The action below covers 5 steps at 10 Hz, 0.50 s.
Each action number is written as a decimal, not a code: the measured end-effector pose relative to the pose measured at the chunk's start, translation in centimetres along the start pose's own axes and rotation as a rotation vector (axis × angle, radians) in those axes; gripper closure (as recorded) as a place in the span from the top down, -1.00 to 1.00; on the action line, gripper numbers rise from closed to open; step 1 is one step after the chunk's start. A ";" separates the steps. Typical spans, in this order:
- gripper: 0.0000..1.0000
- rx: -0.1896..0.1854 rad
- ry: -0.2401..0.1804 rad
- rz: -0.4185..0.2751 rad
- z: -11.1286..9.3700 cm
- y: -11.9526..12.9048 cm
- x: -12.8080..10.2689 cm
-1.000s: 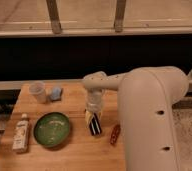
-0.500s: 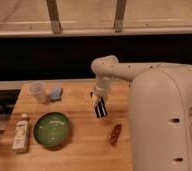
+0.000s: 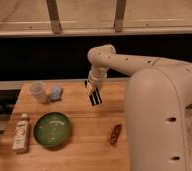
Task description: Place the eraser on the white sponge
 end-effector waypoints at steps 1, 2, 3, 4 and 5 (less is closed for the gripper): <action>-1.00 -0.006 -0.013 -0.030 0.0 0.5 -1.5; -1.00 -0.014 -0.021 -0.063 0.1 1.6 -2.9; -1.00 -0.019 -0.031 -0.088 0.0 2.5 -4.1; -1.00 -0.022 -0.037 -0.112 -0.2 3.1 -5.2; -1.00 -0.028 -0.047 -0.146 -0.3 4.3 -6.7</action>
